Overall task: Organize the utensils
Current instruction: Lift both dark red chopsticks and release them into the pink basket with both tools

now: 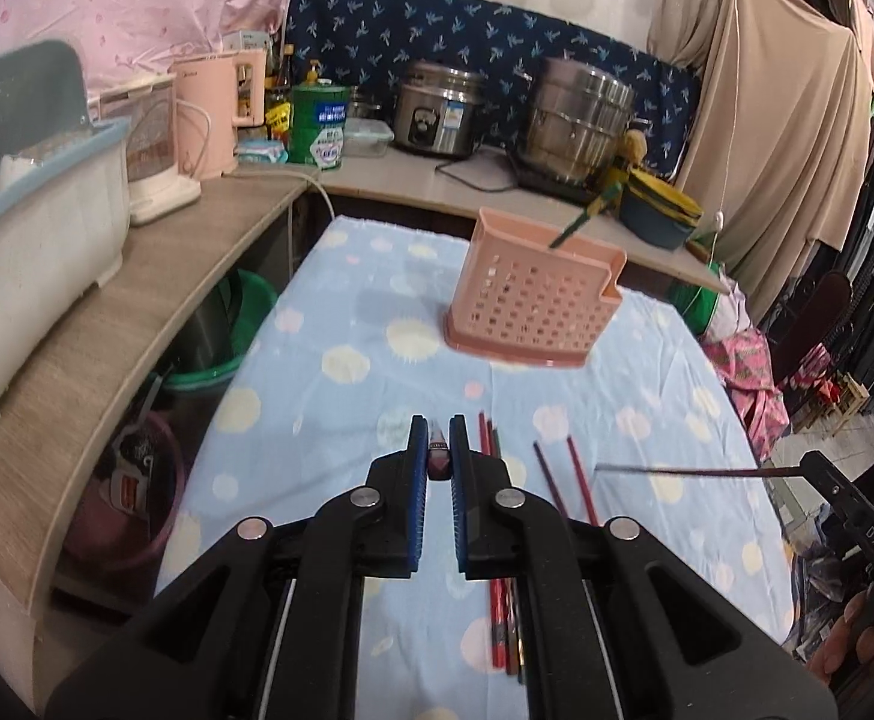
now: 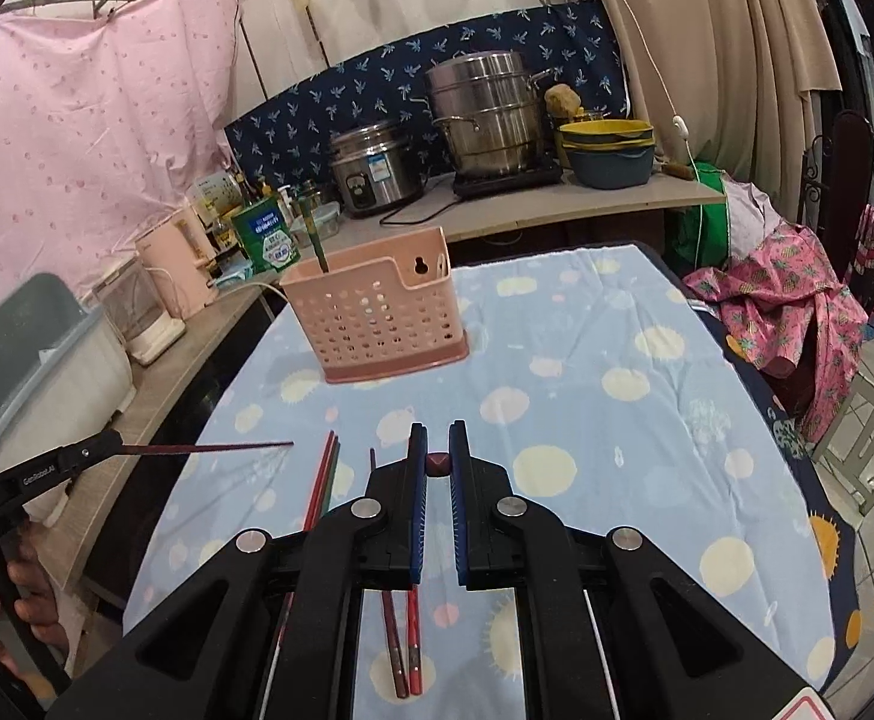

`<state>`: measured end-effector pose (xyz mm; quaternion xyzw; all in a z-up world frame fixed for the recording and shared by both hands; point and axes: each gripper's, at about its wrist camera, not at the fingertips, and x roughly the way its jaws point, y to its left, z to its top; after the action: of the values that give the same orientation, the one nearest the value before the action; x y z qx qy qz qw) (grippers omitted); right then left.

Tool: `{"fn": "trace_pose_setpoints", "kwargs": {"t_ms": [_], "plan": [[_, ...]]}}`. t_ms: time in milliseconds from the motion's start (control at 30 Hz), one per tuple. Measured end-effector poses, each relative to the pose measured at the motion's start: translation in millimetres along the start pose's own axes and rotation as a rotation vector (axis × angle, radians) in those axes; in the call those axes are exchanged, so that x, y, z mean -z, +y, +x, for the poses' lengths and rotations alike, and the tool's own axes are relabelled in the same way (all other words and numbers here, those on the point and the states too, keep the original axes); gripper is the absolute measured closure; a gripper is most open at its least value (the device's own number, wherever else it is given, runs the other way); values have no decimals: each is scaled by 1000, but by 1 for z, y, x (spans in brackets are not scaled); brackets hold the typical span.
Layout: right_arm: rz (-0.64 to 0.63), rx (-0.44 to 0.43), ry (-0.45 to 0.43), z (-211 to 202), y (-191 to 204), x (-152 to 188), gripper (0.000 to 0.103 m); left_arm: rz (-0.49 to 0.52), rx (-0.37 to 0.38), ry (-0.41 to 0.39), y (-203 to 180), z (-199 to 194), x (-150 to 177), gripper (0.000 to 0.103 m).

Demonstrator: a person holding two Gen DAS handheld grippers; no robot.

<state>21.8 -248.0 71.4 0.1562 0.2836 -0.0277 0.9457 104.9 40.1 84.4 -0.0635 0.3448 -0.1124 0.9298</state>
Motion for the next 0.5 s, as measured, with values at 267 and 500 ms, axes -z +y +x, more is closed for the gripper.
{"fn": "trace_pose_setpoints", "kwargs": {"t_ms": [267,500], "plan": [[18,-9,-79,7,-3,-45,96,13,1,-76,-10,3,-47,96],[25,-26,-149,23,3,-90,96,27,5,-140,-20,10,-91,96]]}}
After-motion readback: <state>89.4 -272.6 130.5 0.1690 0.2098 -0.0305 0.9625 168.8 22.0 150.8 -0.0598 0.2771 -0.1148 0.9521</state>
